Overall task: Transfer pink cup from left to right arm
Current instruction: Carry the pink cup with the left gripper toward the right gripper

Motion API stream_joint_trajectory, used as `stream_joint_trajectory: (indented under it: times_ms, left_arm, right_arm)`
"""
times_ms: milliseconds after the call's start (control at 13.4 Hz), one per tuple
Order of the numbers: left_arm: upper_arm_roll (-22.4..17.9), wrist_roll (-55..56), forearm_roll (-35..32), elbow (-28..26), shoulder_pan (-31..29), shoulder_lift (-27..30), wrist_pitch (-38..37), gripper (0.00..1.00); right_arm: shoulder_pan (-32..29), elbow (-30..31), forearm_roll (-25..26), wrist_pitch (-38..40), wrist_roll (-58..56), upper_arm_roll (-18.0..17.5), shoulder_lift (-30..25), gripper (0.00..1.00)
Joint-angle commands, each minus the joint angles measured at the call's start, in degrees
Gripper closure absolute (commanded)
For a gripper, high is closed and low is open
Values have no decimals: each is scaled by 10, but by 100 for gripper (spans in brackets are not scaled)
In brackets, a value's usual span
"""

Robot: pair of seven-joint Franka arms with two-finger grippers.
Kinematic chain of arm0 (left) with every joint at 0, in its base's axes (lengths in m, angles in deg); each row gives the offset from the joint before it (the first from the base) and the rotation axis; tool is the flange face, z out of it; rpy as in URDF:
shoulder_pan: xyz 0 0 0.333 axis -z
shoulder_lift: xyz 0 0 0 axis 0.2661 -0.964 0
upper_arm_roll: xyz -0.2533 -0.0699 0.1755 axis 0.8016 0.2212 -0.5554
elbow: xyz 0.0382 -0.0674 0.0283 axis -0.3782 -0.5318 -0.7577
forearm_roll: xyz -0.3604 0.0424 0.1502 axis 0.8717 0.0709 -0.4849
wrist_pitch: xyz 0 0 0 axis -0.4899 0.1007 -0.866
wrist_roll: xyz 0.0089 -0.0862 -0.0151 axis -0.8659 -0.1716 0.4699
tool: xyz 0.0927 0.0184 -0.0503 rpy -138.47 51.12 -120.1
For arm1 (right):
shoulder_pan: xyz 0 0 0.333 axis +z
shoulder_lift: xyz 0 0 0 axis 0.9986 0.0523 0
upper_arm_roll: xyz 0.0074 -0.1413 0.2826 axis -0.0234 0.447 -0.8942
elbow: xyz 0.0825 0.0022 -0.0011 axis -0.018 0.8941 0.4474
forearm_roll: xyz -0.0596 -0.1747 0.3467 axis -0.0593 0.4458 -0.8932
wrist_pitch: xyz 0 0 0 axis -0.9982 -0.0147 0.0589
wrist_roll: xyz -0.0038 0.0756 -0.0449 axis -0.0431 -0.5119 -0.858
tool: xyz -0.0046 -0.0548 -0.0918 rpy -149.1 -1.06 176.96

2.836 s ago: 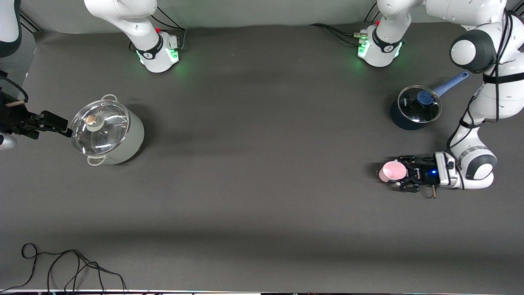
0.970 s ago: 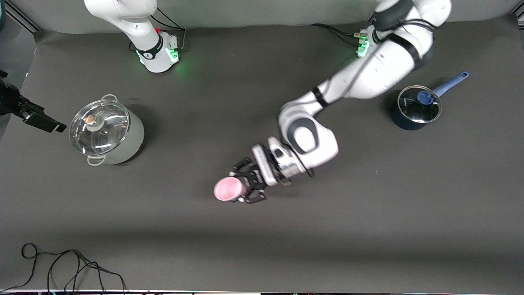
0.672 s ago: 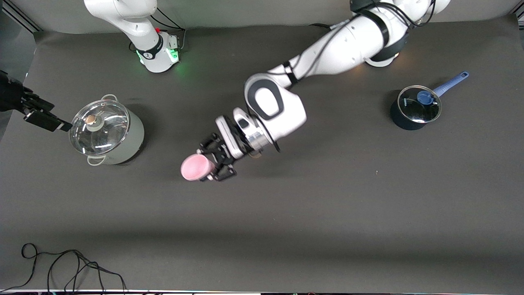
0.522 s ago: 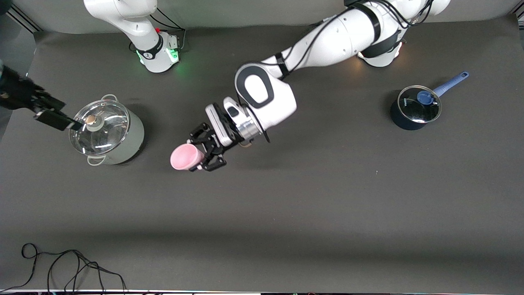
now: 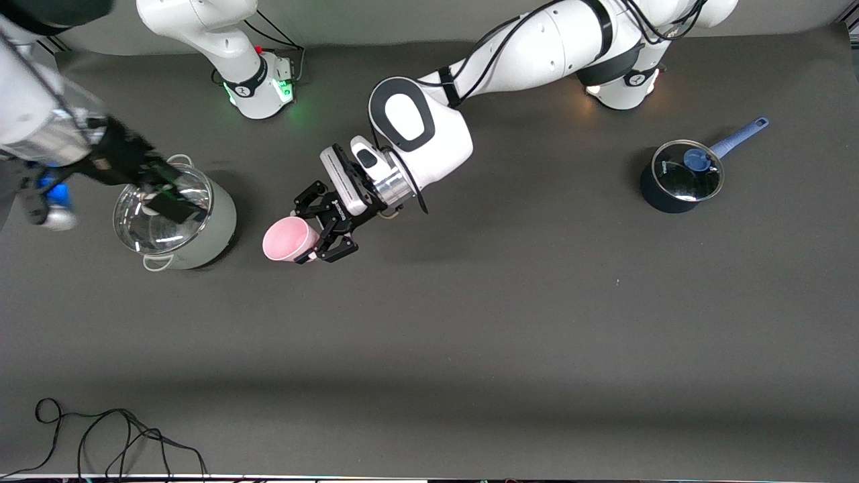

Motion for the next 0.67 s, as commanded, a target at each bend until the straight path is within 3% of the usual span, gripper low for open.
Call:
stream_joint_trajectory:
  times_ms: [0,373,597]
  left_arm:
    - [-10,11,3,13,12,2,8,100]
    - [-10,12,3,13,12,3,8,100]
    - [-10,15,3,12,12,2,8,100]
  right_arm:
    - [40,-20,-15,8,68,6,17,0]
    - [42,-2,-29,1,76,6,40,1]
    - [40,46,-28,-50,71,6,42,1]
